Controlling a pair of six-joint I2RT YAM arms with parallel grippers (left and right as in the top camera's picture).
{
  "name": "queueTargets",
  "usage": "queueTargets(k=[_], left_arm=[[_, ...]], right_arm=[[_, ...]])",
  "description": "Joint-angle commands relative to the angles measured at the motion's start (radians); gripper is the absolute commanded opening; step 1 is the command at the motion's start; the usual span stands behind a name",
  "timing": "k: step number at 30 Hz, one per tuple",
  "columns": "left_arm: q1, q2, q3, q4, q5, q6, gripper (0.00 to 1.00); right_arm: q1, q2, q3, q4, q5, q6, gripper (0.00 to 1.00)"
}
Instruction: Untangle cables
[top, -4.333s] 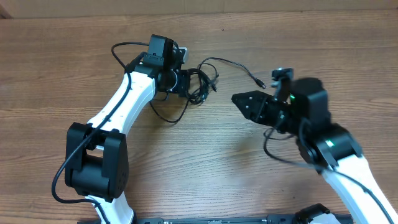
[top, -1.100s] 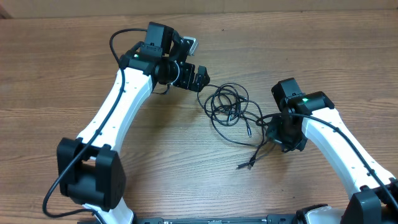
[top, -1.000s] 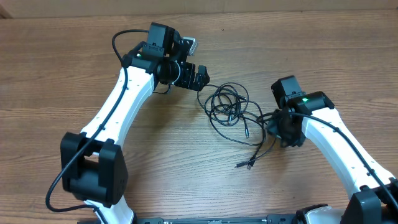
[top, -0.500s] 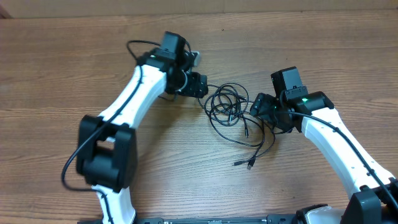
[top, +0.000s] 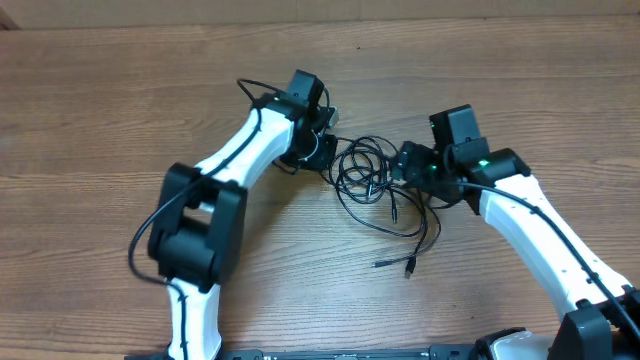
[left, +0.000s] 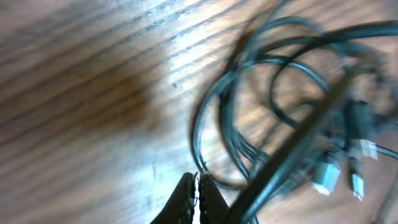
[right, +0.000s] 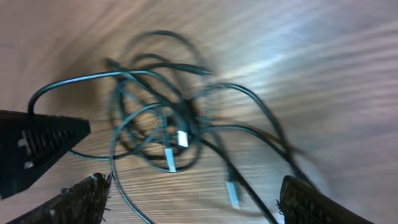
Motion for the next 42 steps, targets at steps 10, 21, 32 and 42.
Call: queueTargets(k=[10, 21, 32, 42], left_arm=[[-0.008, -0.409, 0.049, -0.060, 0.296, 0.036, 0.04], [0.006, -0.612, 0.057, 0.111, 0.525, 0.017, 0.05], [0.441, -0.818, 0.172, 0.022, 0.367, 0.015, 0.04], [0.730, -0.808, 0.173, -0.002, 0.331, 0.011, 0.04]], right_arm=[[0.094, 0.079, -0.018, 0.271, -0.098, 0.158, 0.90], [0.140, 0.218, -0.018, 0.425, -0.090, 0.259, 0.90], [-0.072, 0.242, -0.016, 0.109, 0.223, 0.232, 0.98], [-0.440, 0.219, -0.016, -0.026, 0.394, 0.104, 1.00]])
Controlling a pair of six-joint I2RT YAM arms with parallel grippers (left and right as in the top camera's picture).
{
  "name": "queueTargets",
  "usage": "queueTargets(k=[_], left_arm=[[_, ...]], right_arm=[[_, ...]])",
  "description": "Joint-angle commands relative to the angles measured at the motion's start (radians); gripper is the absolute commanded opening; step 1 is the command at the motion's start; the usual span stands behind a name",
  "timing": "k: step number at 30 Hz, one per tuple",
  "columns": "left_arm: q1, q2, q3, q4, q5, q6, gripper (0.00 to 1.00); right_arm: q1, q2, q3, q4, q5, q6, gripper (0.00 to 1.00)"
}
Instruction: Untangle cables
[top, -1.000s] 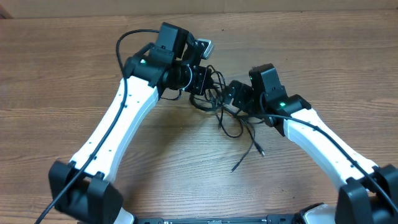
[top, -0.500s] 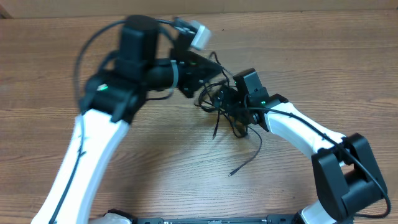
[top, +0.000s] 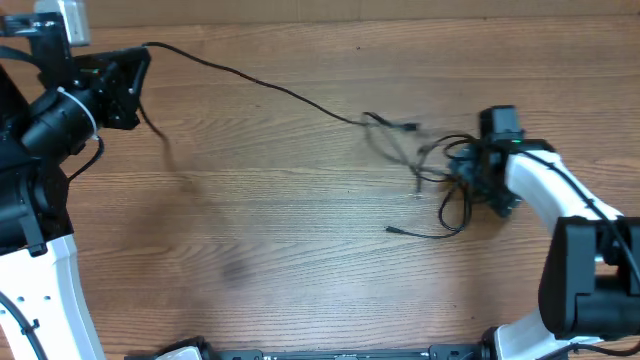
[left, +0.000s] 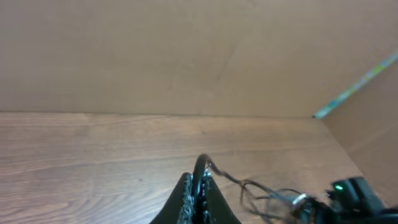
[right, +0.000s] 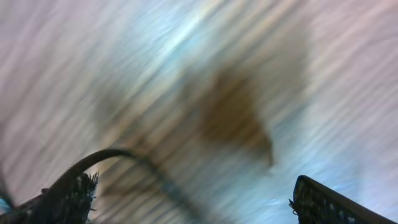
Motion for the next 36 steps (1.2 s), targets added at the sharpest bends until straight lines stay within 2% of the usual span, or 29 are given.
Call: queueTargets(k=[1, 8, 14, 19, 23, 28, 32, 36], left_arm=[[0.055, -0.005, 0.028, 0.031, -0.084, -0.008, 0.04], [0.188, 0.039, 0.028, 0.133, -0.225, -0.071, 0.04], [0.282, 0.136, 0.028, 0.264, -0.255, -0.071, 0.04], [0.300, 0.283, 0.029, 0.510, -0.284, -0.067, 0.04], [0.300, 0.371, 0.048, 0.698, -0.450, -0.051, 0.04], [0.300, 0.449, 0.056, 0.866, -0.610, 0.058, 0.04], [0.300, 0.528, 0.056, 0.884, -0.632, 0.092, 0.04], [0.299, 0.617, 0.056, 0.856, -0.563, 0.043, 0.04]], right_arm=[[-0.129, -0.033, -0.001, -0.023, 0.096, -0.031, 1.00], [-0.298, -0.033, -0.001, -0.055, 0.077, -0.061, 1.00], [-0.297, -0.033, -0.001, -0.063, 0.012, -0.061, 1.00], [-0.289, -0.033, -0.001, -0.096, -0.089, -0.061, 1.00], [-0.289, -0.032, -0.001, -0.115, -0.149, -0.061, 1.00], [-0.289, -0.032, -0.001, -0.121, -0.204, -0.061, 1.00], [-0.289, -0.032, -0.001, -0.116, -0.204, -0.061, 1.00], [-0.289, -0.032, -0.001, -0.103, -0.204, -0.061, 1.00]])
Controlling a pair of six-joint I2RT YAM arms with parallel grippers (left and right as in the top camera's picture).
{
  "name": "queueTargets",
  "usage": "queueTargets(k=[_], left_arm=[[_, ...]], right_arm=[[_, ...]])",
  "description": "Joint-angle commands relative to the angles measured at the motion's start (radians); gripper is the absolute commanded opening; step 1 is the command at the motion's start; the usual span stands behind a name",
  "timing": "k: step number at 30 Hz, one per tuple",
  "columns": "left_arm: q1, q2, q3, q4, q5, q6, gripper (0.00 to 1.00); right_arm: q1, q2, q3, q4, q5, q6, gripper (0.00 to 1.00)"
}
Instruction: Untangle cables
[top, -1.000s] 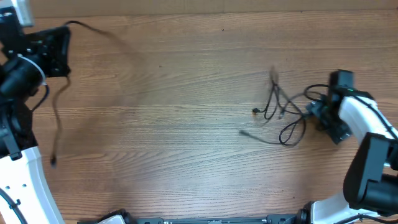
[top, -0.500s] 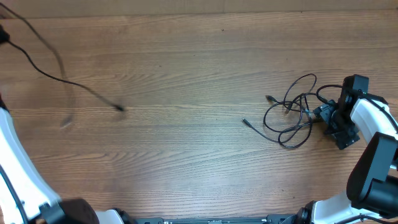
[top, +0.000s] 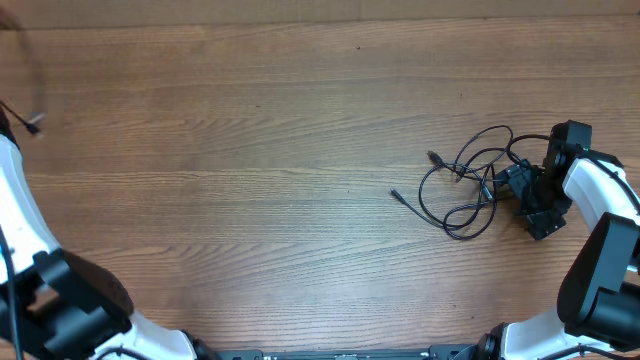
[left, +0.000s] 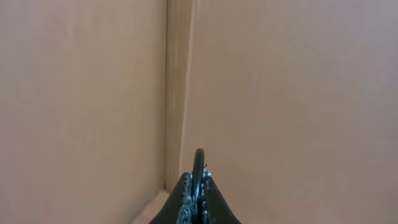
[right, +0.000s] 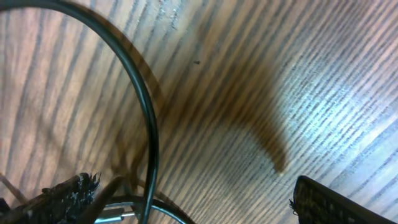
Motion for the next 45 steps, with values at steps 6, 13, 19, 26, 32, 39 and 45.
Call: queueTargets(k=[6, 13, 19, 26, 32, 39, 45], left_arm=[[0.001, 0.229, 0.019, -0.102, 0.197, -0.238, 0.04], [-0.070, 0.366, 0.019, -0.161, 0.386, -0.239, 0.08], [-0.126, 0.442, 0.019, -0.175, 0.314, -0.239, 1.00], [-0.140, 0.389, 0.029, -0.459, -0.148, -0.307, 1.00], [-0.148, 0.248, 0.029, -0.518, -0.019, -0.287, 0.99], [-0.187, 0.047, 0.029, -0.565, 0.255, -0.287, 0.99], [-0.275, -0.056, 0.029, -0.632, 0.316, -0.280, 1.00]], right_arm=[[0.003, -0.030, -0.001, 0.011, -0.010, -0.005, 1.00], [0.003, -0.030, -0.001, 0.011, -0.010, -0.005, 1.00], [0.003, -0.030, -0.001, 0.011, -0.010, -0.004, 1.00], [0.003, -0.030, -0.001, 0.011, -0.010, -0.005, 1.00], [0.003, -0.030, -0.001, 0.042, -0.007, -0.005, 1.00], [0.003, -0.030, -0.001, 0.088, -0.059, 0.001, 1.00], [0.003, -0.030, -0.001, 0.017, -0.208, -0.001, 1.00]])
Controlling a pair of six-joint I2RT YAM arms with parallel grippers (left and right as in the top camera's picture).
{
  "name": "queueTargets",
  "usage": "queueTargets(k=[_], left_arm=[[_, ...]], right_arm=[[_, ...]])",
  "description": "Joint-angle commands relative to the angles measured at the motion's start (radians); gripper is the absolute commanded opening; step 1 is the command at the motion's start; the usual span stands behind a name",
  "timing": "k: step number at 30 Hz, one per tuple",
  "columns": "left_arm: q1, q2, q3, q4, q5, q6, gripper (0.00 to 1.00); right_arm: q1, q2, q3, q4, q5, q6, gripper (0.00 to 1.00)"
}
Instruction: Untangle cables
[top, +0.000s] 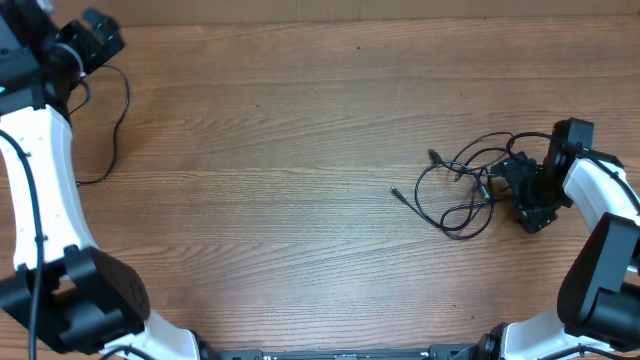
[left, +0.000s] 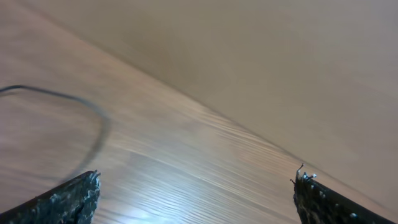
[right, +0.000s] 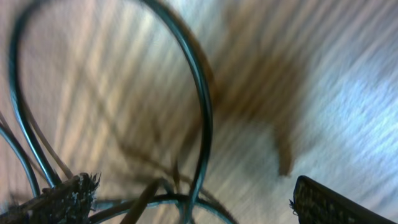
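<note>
One black cable (top: 118, 120) lies by itself at the table's far left, curving from near my left gripper (top: 98, 38) down toward the left edge. In the left wrist view that gripper (left: 196, 198) is open and empty, with the cable (left: 74, 99) blurred at the upper left. The remaining tangle of black cables (top: 465, 185) sits at the right. My right gripper (top: 522, 188) is at its right side. In the right wrist view it (right: 193, 200) stands open, with cable loops (right: 202, 112) running between its fingers.
The wooden table (top: 300, 180) stretches between the lone cable and the tangle. A cardboard wall (top: 320, 8) runs along the far edge. Loose plug ends (top: 397, 195) stick out from the tangle's left side.
My left gripper was shut on a cable, raised facing the wall at the left. Now it is open and that cable lies on the table at the left. The right gripper stays open at the tangle.
Both grippers were at the tangle in mid-table, the left shut on one cable, the right open. Then the left held that cable stretched far left while the tangle sat further right. Then the cable was free of the tangle. Now it lies alone at the left.
</note>
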Motion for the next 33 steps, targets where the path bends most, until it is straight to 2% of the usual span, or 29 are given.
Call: queueTargets(k=[1, 3, 4, 5, 8, 12, 16, 18, 20, 21, 25, 29, 30, 32, 33], left_arm=[[-0.058, -0.035, 0.011, -0.028, 0.105, 0.011, 1.00], [-0.093, -0.043, 0.011, -0.038, 0.182, 0.045, 1.00], [-0.105, -0.043, 0.011, -0.041, 0.219, 0.065, 1.00], [-0.116, -0.043, 0.011, -0.045, 0.257, 0.095, 1.00], [-0.169, -0.043, 0.011, -0.047, 0.366, 0.208, 1.00], [-0.229, -0.043, 0.011, -0.060, 0.370, 0.235, 1.00], [-0.296, -0.043, 0.011, -0.061, 0.366, 0.266, 1.00], [-0.355, -0.043, 0.011, -0.063, 0.301, 0.290, 1.00], [-0.423, -0.043, 0.011, -0.070, 0.163, 0.303, 1.00], [-0.481, -0.042, 0.011, -0.074, 0.047, 0.325, 1.00], [-0.619, -0.026, 0.011, -0.050, -0.109, 0.418, 1.00], [-0.727, 0.008, 0.011, -0.007, -0.234, 0.451, 1.00], [-0.755, 0.031, 0.011, 0.003, -0.233, 0.444, 0.99], [-0.764, 0.047, 0.010, -0.003, -0.133, 0.479, 0.99], [-0.777, 0.063, 0.010, -0.027, -0.009, 0.586, 1.00]], right_arm=[[0.003, -0.029, 0.000, -0.015, -0.079, -0.002, 1.00], [0.003, -0.029, 0.000, -0.073, -0.079, -0.007, 0.93], [0.003, -0.030, 0.000, -0.088, -0.068, -0.006, 0.94], [0.003, -0.030, 0.000, -0.100, -0.057, -0.004, 1.00], [-0.004, -0.043, 0.000, -0.145, -0.018, -0.003, 1.00], [-0.011, -0.112, 0.000, -0.198, 0.003, -0.004, 1.00], [-0.011, -0.226, 0.000, -0.288, 0.112, 0.045, 1.00], [-0.011, -0.297, 0.000, -0.354, 0.209, 0.117, 1.00], [-0.011, -0.373, 0.000, -0.415, 0.307, 0.190, 1.00], [-0.011, -0.429, 0.000, -0.445, 0.349, 0.217, 1.00], [-0.011, -0.554, 0.000, -0.467, 0.351, 0.217, 1.00], [-0.010, -0.652, 0.000, -0.441, 0.214, 0.087, 1.00], [-0.010, -0.685, 0.000, -0.387, 0.097, -0.124, 1.00], [-0.010, -0.694, 0.002, -0.377, 0.086, -0.177, 1.00], [-0.016, -0.699, 0.011, -0.378, 0.084, -0.168, 1.00]])
